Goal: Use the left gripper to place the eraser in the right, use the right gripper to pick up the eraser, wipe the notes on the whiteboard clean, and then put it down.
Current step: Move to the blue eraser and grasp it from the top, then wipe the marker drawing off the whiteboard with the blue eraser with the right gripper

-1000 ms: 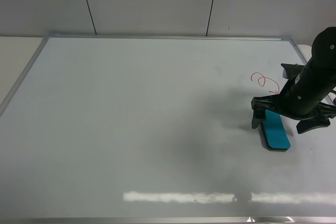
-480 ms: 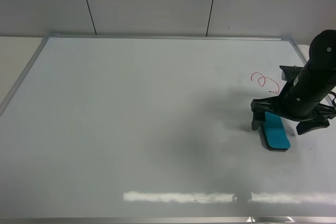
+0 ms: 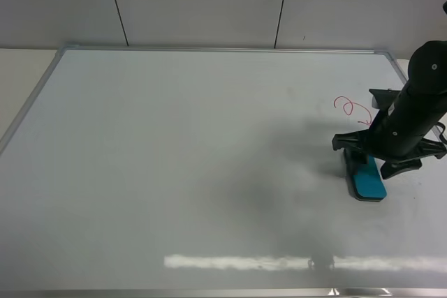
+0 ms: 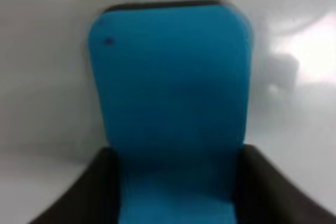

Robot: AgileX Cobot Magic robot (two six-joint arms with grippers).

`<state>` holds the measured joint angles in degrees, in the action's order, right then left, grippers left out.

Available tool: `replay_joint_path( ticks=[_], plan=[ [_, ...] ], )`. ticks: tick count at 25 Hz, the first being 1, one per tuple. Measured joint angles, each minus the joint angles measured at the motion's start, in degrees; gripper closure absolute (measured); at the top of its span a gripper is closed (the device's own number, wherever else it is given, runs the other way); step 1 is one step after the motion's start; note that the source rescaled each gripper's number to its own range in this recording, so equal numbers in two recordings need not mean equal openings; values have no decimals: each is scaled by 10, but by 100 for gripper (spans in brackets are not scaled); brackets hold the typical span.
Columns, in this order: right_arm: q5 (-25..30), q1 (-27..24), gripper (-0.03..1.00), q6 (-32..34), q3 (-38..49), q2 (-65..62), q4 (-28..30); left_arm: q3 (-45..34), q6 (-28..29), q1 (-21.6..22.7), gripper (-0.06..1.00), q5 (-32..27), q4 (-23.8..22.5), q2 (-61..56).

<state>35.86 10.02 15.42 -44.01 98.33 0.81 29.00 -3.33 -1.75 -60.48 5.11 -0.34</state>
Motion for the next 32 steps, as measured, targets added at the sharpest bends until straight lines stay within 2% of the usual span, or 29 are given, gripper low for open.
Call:
replay_joint_path(
  ticks=[1, 10, 14, 21, 25, 32],
  plan=[
    [1, 0, 91, 0, -1, 0, 0, 0, 0, 0, -5, 0, 0, 0],
    [3, 0, 91, 0, -3, 0, 0, 0, 0, 0, -5, 0, 0, 0],
    [17, -7, 91, 0, -45, 0, -2, 0, 0, 0, -5, 0, -1, 0],
    [107, -16, 91, -7, -188, 25, -2, 0, 0, 0, -5, 0, -1, 0],
    [172, -16, 91, -20, -289, 102, -2, 0, 0, 0, -5, 0, -1, 0],
    [249, -15, 91, -26, -474, 236, -29, 0, 0, 0, -5, 0, -1, 0]
  ],
)
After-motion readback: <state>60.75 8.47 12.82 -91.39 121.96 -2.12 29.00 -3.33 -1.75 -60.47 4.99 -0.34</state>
